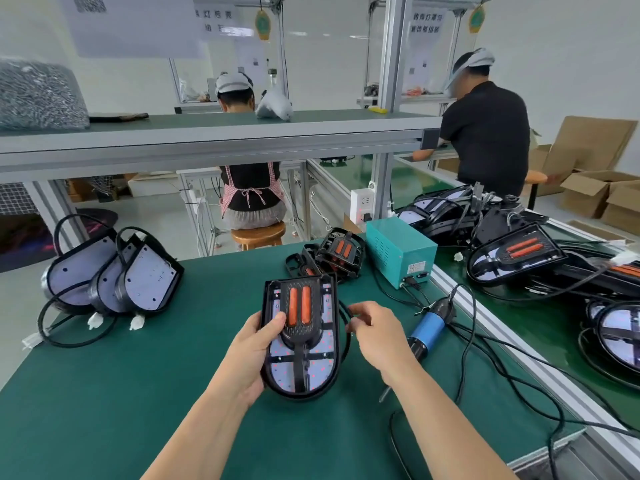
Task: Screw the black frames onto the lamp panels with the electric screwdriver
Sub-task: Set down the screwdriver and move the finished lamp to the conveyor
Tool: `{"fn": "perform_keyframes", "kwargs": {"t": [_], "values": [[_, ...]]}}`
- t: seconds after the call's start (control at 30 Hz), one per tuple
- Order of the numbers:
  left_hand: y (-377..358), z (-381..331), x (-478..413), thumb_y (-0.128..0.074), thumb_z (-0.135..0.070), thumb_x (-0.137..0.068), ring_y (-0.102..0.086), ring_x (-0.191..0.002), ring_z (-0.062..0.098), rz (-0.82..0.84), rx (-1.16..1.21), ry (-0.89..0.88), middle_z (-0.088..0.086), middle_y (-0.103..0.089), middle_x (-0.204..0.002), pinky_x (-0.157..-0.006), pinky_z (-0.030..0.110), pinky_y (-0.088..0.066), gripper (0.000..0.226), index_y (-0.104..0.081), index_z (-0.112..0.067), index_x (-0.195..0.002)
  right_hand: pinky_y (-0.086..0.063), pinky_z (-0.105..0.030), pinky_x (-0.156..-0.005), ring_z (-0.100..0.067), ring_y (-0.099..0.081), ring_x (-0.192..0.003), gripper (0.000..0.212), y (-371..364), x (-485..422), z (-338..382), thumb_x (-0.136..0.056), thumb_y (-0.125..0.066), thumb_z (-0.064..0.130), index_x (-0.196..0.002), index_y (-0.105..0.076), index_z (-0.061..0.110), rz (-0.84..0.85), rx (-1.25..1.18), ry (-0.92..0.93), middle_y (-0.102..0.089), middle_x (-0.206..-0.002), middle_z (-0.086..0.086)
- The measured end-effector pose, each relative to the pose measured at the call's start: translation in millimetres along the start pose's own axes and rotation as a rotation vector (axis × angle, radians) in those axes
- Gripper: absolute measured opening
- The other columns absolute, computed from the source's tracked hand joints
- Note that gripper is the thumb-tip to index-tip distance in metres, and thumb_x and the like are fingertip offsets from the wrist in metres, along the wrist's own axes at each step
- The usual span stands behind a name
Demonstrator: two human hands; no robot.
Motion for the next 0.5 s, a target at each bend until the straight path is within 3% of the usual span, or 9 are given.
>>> {"fn": "perform_keyframes", "kwargs": {"t": [0.07, 0.1, 0.17, 0.23, 0.3, 0.37, 0.43, 0.5], "values": [[-8.0, -7.2, 0.2, -0.069, -0.021, -0.086, -0.073, -0.100, 0.030, 0.010, 0.041, -0.044, 0.016, -0.073, -0.116, -0.070, 0.038, -0.061, 0.042, -0.059, -0.008, -0.124, -0.045, -0.030, -0.076, -0.018, -0.062, -0.090, 0.017, -3.0, 5.4, -10.7, -0.103, -0.054, 0.019, -0.110, -0.069, 0.016, 0.049, -0.264, -0.099, -0.075, -0.096, 0.000], [-12.9, -10.1, 0.0, -0.070, -0.022, -0.083, -0.073, -0.102, 0.030, 0.013, 0.044, -0.063, 0.015, -0.073, -0.117, -0.071, 0.038, -0.061, 0.046, -0.058, -0.008, -0.125, -0.046, -0.032, -0.082, -0.017, -0.062, -0.093, 0.022, -6.5, 9.0, -12.7, -0.102, -0.055, 0.032, -0.109, -0.070, 0.017, 0.086, -0.356, -0.128, -0.074, -0.099, -0.001], [-24.3, -10.9, -0.5, -0.070, -0.022, -0.082, -0.072, -0.105, 0.030, 0.028, 0.056, -0.079, 0.014, -0.072, -0.119, -0.074, 0.038, -0.062, 0.048, -0.057, -0.009, -0.127, -0.046, -0.036, -0.095, -0.022, -0.062, -0.103, 0.054, -11.5, 14.7, -14.2, -0.094, -0.051, 0.064, -0.115, -0.067, 0.016, 0.152, -0.400, -0.157, -0.066, -0.113, -0.002], [-35.7, -6.5, -0.9, -0.069, -0.023, -0.083, -0.072, -0.106, 0.030, 0.043, 0.092, -0.072, 0.013, -0.072, -0.119, -0.075, 0.039, -0.062, 0.046, -0.058, -0.011, -0.127, -0.042, -0.038, -0.105, -0.027, -0.053, -0.122, 0.082, -7.3, 16.2, -14.3, -0.086, -0.049, 0.078, -0.125, -0.059, 0.006, 0.150, -0.412, -0.141, -0.053, -0.123, -0.004], [-45.3, -1.6, -1.3, -0.068, -0.024, -0.084, -0.071, -0.108, 0.030, 0.050, 0.131, -0.062, 0.013, -0.072, -0.120, -0.079, 0.040, -0.061, 0.045, -0.060, -0.012, -0.127, -0.044, -0.029, -0.097, -0.016, -0.051, -0.121, 0.077, -0.5, 16.7, -10.0, -0.084, -0.049, 0.082, -0.119, -0.063, 0.015, 0.145, -0.432, -0.089, -0.053, -0.120, -0.001], [-53.7, 1.6, -3.0, -0.068, -0.024, -0.085, -0.070, -0.109, 0.030, 0.065, 0.155, -0.065, 0.013, -0.072, -0.121, -0.079, 0.041, -0.062, 0.044, -0.061, -0.013, -0.126, -0.046, -0.031, -0.096, -0.012, -0.058, -0.113, 0.060, 5.4, 19.5, -4.6, -0.078, -0.052, 0.084, -0.106, -0.065, 0.033, 0.143, -0.433, -0.038, -0.060, -0.119, 0.004], [-60.1, 2.1, -5.3, -0.069, -0.025, -0.085, -0.071, -0.107, 0.030, 0.077, 0.160, -0.076, 0.013, -0.072, -0.121, -0.077, 0.041, -0.062, 0.042, -0.062, -0.015, -0.126, -0.047, -0.028, -0.094, -0.005, -0.062, -0.106, 0.052, 15.1, 20.9, -2.1, -0.071, -0.060, 0.080, -0.110, -0.061, 0.044, 0.080, -0.405, 0.017, -0.064, -0.116, 0.013], [-64.9, 3.1, -8.5, -0.069, -0.025, -0.085, -0.071, -0.106, 0.030, 0.078, 0.142, -0.084, 0.012, -0.072, -0.120, -0.076, 0.041, -0.063, 0.043, -0.063, -0.017, -0.126, -0.047, -0.021, -0.081, 0.002, -0.062, -0.091, 0.052, 30.8, 19.0, -3.4, -0.070, -0.064, 0.070, -0.118, -0.054, 0.052, -0.022, -0.317, 0.055, -0.065, -0.107, 0.017]]}}
Point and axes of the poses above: each hand's wrist, its own x-axis away from the middle knuckle, its own y-axis out of the back of the hand, z = x × y, the point moved 10 cm from there along -x, towards the middle knuckle
